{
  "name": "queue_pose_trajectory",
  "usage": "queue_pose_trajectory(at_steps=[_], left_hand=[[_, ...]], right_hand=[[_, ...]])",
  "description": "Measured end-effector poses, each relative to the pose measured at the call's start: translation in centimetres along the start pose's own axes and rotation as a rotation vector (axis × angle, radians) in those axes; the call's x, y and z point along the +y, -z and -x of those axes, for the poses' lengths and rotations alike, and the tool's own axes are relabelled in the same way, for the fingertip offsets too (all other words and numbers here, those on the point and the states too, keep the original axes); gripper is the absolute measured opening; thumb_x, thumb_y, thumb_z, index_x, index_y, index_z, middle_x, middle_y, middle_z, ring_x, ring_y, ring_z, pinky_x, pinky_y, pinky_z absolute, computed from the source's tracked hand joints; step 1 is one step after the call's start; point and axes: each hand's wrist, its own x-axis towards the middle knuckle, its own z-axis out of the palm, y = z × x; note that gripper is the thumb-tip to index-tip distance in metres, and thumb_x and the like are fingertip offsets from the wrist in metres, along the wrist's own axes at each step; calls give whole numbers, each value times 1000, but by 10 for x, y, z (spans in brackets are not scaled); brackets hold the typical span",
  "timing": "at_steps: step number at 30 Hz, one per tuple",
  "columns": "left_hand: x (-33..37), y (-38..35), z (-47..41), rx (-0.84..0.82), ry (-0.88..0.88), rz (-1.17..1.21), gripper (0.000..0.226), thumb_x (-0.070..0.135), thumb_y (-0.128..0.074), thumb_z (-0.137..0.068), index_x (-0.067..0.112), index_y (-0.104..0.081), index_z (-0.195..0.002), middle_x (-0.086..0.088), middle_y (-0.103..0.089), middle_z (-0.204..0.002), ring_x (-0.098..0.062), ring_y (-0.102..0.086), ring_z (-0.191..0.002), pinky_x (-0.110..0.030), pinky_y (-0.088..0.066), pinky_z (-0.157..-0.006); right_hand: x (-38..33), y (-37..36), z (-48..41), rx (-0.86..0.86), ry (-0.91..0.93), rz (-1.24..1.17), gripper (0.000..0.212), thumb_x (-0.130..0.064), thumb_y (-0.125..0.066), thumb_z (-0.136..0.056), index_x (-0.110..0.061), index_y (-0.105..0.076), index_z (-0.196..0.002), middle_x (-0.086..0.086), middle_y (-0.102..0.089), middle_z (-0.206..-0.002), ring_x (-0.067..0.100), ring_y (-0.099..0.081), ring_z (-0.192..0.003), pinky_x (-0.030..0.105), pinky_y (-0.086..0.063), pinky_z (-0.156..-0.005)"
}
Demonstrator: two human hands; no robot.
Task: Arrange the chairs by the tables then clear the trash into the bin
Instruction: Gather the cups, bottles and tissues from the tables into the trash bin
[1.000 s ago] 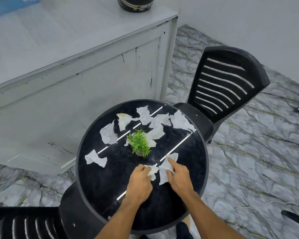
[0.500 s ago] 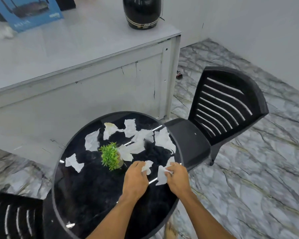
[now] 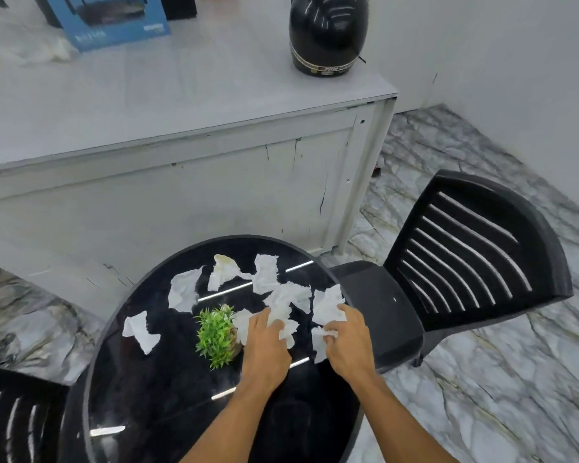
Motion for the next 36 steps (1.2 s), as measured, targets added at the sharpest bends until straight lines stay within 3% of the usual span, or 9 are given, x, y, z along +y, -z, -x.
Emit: queue_pose_trajectory(at_steps=[5,8,10,14,16,20,26,32,36], left_hand=[[-1,-10,-23,-68,38,-172,34,10,-56,-87,20,-62,-119,-4,-39,-148,-22,-30,-133,-31,-29,-110],[-6,-17,-25,-112,31,-191,34,10,-57,-88,20,-60,-121,5,-57,-128,-18,-41,-121,-28,-33,-104],[-5,-22,-24,-113,42,-156,34,8,-57,-89,20,-61,-121,5,-60,-123,-16,-44,-117,-26,-37,-100],[4,-26,-18,-26,-24,-84,40,6,-64,-85,18,-63,-123,6,-64,-114,-16,-51,-109,-25,-42,-98],[12,-27,-18,62,-51,-29,45,7,-69,-78,18,-64,-121,7,-66,-107,-16,-55,-101,-28,-46,-93],[34,-22,-34,235,132,210,42,10,-63,-88,19,-60,-129,8,-60,-121,-8,-52,-113,-20,-38,-100],[49,-37,-74,95,423,157,49,-1,-57,-87,17,-54,-132,6,-44,-139,-18,-53,-117,-21,-41,-92],[51,-56,-62,-5,444,-137,40,-5,-48,-71,16,-64,-102,2,-63,-94,-19,-47,-90,-30,-45,-71],[56,-51,-54,69,480,-79,40,-3,-54,-76,17,-66,-108,3,-64,-91,-22,-51,-103,-32,-46,-84]], right_hand=[[5,-4,-29,-192,40,119,25,-16,-60,-95,-18,-70,-118,-7,-34,-154,16,-26,-145,26,-34,-110],[6,-9,-33,-215,7,96,22,-7,-63,-87,-24,-65,-102,-3,-59,-117,18,-60,-108,28,-52,-88],[10,-12,-38,-214,12,109,24,-2,-59,-87,-20,-67,-99,0,-63,-104,18,-62,-97,32,-54,-83],[13,-18,-54,-237,80,83,56,1,-56,-87,-22,-52,-138,-3,-63,-107,13,-58,-94,21,-47,-76],[16,-18,-60,-251,164,103,38,-1,-55,-87,-17,-65,-120,-2,-61,-99,13,-54,-85,16,-39,-67],[31,-26,-63,-246,194,106,17,-8,-54,-88,-16,-68,-91,-4,-65,-95,8,-59,-79,24,-47,-67],[51,-9,-66,-214,271,7,31,1,-58,-75,-21,-77,-85,-10,-69,-84,15,-52,-84,28,-49,-67],[53,13,-78,-310,294,-82,31,-3,-57,-84,-26,-74,-97,-11,-70,-94,15,-58,-87,27,-47,-78],[38,19,-92,-281,274,-147,25,-6,-59,-86,-20,-73,-101,-6,-71,-94,14,-62,-88,27,-51,-78]])
